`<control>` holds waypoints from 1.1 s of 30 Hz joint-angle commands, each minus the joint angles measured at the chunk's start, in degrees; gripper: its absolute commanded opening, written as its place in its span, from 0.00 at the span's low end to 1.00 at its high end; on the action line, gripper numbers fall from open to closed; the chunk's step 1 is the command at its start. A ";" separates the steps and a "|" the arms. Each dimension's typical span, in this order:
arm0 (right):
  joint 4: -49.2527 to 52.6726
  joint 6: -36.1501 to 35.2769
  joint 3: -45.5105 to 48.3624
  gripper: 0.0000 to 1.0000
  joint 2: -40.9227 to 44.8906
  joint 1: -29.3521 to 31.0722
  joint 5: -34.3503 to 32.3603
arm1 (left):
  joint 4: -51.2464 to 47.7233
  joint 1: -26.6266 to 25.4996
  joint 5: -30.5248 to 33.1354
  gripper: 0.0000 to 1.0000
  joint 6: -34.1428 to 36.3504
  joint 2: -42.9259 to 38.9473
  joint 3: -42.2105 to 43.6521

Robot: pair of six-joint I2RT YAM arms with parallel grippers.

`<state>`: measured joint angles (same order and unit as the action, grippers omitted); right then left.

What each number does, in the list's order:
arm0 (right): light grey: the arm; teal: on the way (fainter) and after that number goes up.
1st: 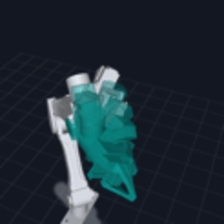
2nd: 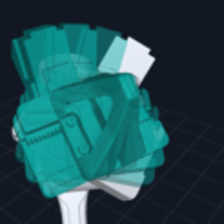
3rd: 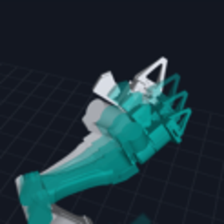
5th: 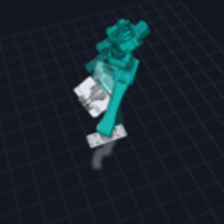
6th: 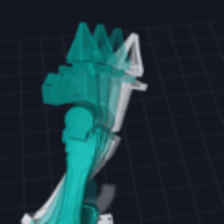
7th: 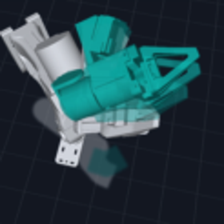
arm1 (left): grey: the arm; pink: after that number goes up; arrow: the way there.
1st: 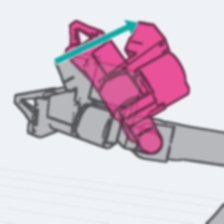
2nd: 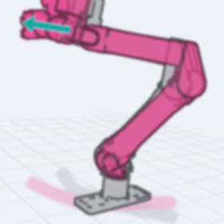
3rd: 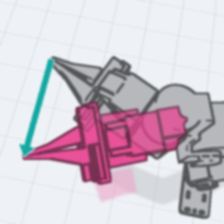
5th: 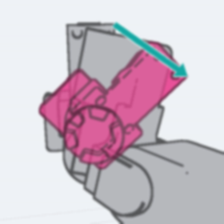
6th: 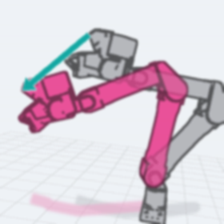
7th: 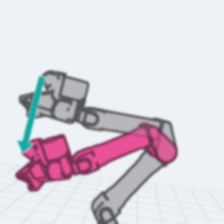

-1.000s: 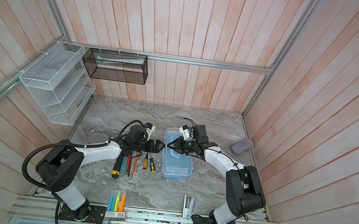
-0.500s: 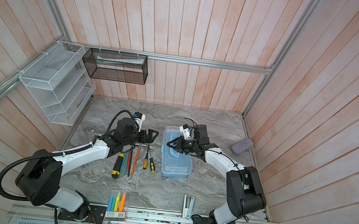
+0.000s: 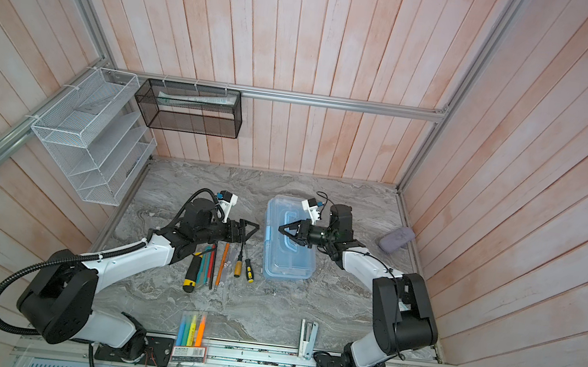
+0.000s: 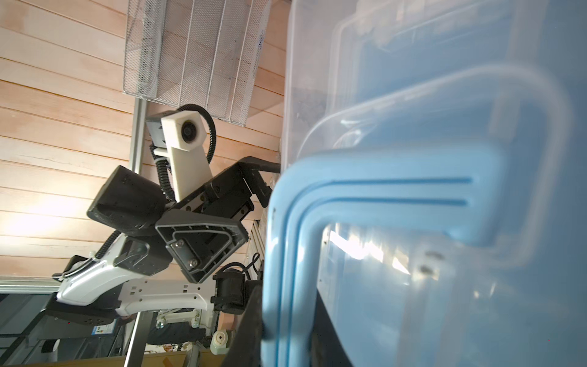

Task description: Pack the tool kit

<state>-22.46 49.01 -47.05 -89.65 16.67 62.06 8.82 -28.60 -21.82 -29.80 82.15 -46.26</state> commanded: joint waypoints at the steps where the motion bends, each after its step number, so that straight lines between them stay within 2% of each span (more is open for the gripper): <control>1: -12.71 4.68 1.78 0.00 1.91 -1.69 6.83 | 1.79 0.53 -3.04 0.97 -0.08 -2.02 1.03; 10: -15.23 6.19 3.14 0.00 1.45 -3.42 8.05 | 4.46 1.53 -7.05 0.95 -2.18 -2.89 2.25; 16: -19.20 9.12 4.74 0.00 0.13 -5.69 9.05 | 12.05 1.71 -11.03 0.92 -7.83 -0.25 4.60; 21: -20.85 10.04 5.54 0.00 -1.21 -5.93 9.22 | 19.22 1.79 -14.74 0.87 -12.00 3.70 5.74; 29: -20.95 10.05 5.53 0.00 -2.49 -5.94 8.94 | 25.12 1.80 -16.68 0.71 -14.85 8.75 5.58; 33: -22.57 10.91 5.99 0.00 -3.19 -5.94 8.90 | 30.26 1.79 -18.92 0.69 -17.61 12.24 5.04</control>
<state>-40.12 61.06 -41.28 -91.81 10.68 69.58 32.80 -27.00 -37.78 -44.86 92.29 -41.39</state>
